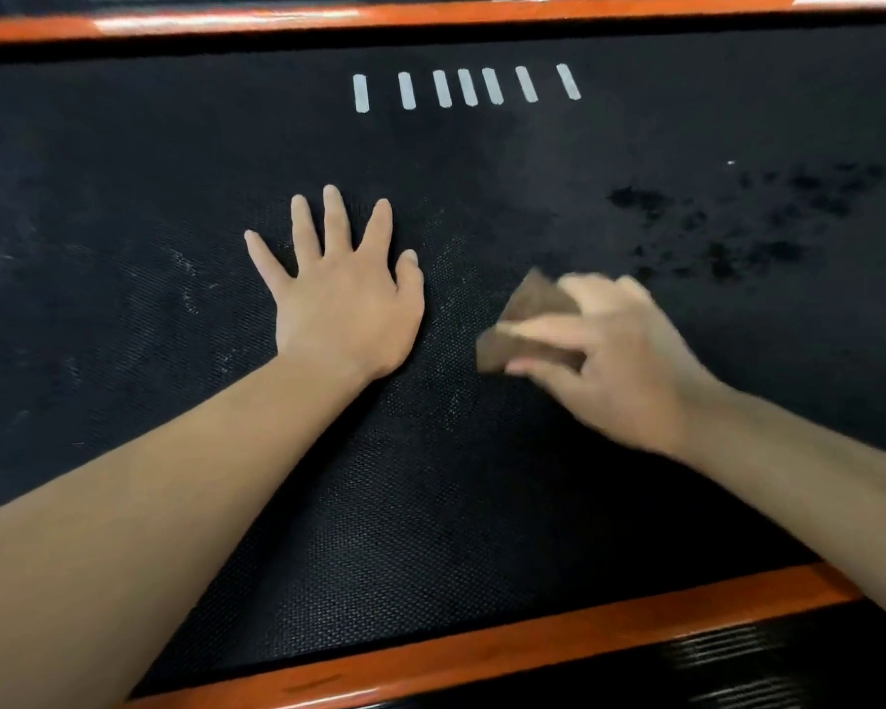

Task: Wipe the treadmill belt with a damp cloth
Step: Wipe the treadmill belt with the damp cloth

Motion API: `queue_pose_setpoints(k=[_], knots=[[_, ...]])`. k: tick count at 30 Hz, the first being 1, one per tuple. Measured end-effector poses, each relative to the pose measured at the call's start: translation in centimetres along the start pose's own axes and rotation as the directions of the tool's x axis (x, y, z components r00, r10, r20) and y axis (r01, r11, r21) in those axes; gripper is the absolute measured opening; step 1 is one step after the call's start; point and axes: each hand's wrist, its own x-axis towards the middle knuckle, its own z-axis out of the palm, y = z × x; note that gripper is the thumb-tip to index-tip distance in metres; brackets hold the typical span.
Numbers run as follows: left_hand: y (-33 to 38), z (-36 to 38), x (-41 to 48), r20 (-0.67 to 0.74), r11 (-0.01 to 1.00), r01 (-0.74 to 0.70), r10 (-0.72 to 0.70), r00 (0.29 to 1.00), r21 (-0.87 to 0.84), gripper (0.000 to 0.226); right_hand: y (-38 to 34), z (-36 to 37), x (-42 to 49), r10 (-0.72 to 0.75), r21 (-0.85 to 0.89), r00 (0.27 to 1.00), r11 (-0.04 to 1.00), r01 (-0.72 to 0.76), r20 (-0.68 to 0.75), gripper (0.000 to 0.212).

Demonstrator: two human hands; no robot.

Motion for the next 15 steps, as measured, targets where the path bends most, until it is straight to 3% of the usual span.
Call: queue_pose_setpoints(k=[2, 4, 6, 9, 11, 12, 15], knots=[[-0.1, 0.0, 0.1, 0.008, 1.000, 0.000, 0.000, 1.000, -0.006, 0.064, 3.4, -0.7, 4.6, 0.187, -0.060, 0.972, 0.979, -0.197, -0.142, 0.042], [-0.1, 0.1, 0.0, 0.009, 1.000, 0.000, 0.000, 1.000, -0.009, 0.063, 5.4, -0.7, 6.9, 0.340, -0.052, 0.921, 0.933, -0.355, -0.191, 0.034], [-0.1, 0.1, 0.1, 0.006, 1.000, -0.001, 0.001, 1.000, -0.008, 0.063, 3.7, 0.2, 6.0, 0.297, -0.016, 0.938, 0.952, -0.305, -0.178, 0.029], [-0.1, 0.1, 0.1, -0.001, 1.000, -0.002, 0.002, 1.000, 0.004, 0.064, -0.1, 0.8, 2.2, 0.092, 0.097, 0.993, 0.992, -0.084, -0.079, 0.031], [0.0, 0.1, 0.2, 0.018, 1.000, -0.002, 0.002, 1.000, 0.016, 0.064, 1.3, 0.1, 3.7, 0.039, 0.028, 0.999, 0.999, -0.038, -0.021, 0.031], [0.0, 0.1, 0.3, 0.030, 1.000, -0.005, 0.004, 1.000, 0.024, 0.064, 3.0, -0.1, 5.7, 0.056, -0.035, 0.996, 0.998, -0.059, -0.073, 0.033], [0.0, 0.1, 0.4, 0.052, 0.999, -0.003, 0.001, 0.999, 0.037, 0.065, 7.3, -0.9, 11.4, 0.322, -0.086, 0.919, 0.933, -0.348, -0.225, 0.037]])
